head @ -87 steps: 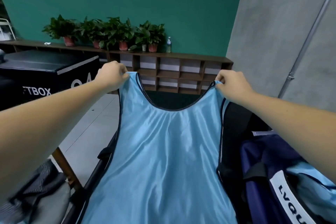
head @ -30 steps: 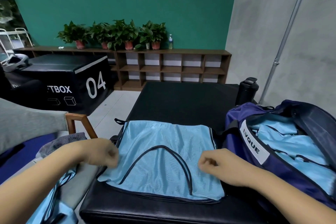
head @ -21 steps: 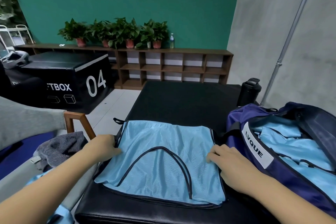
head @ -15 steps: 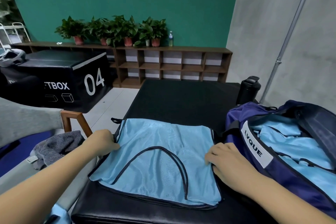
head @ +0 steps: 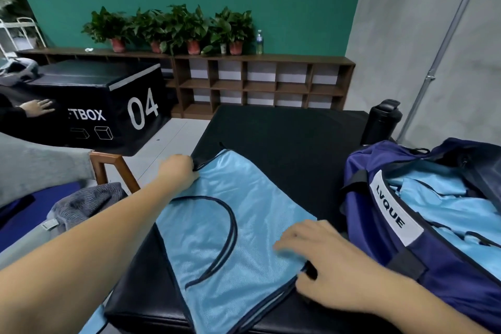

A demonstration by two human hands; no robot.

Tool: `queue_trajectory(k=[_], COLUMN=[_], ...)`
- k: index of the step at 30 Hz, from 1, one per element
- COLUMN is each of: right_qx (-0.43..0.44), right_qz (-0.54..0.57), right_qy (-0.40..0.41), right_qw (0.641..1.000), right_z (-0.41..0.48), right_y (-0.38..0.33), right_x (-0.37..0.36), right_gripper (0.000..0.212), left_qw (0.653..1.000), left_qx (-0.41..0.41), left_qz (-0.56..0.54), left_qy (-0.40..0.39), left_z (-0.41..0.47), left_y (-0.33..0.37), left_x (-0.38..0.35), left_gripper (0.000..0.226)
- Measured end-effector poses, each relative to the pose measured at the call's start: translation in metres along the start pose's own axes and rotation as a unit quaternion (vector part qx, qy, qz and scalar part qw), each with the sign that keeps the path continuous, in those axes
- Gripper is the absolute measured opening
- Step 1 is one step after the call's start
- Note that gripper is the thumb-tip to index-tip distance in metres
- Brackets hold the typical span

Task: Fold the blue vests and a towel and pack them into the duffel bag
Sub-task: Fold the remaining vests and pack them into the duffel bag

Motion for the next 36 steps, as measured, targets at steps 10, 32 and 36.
queue_trajectory(k=[10, 32, 36], right_qx=[-0.054, 0.026, 0.016], right_qz=[-0.185, 0.002, -0.001], right_qy=[0.04, -0.085, -0.089], right_qw=[0.98, 0.996, 0.996], right_z=[0.003, -0.01, -0.008], right_y=[0.052, -0.02, -0.02], right_x=[-0.002, -0.017, -0.019], right_gripper=[0.019, 0.014, 0.018], left_qw=[0.999, 0.976, 0.946], left_qx=[-0.014, -0.202, -0.305], left_qz=[-0.007, -0.056, -0.105], left_qy=[0.037, 0.058, 0.016], left_z=[0.035, -0.05, -0.143], left_y=[0.051, 0.149, 0.151], left_x=[-0.01, 0.006, 0.02], left_gripper=[0.012, 0.025, 0.023])
Point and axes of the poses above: each hand's wrist, its own z-axis towards the middle knuckle, its own x-axis out of the back of the hand, y = z × x, the point moved 9 cm from there along z, towards the middle knuckle, and after that the axes turned 4 degrees about x, right-handed, at the moved point
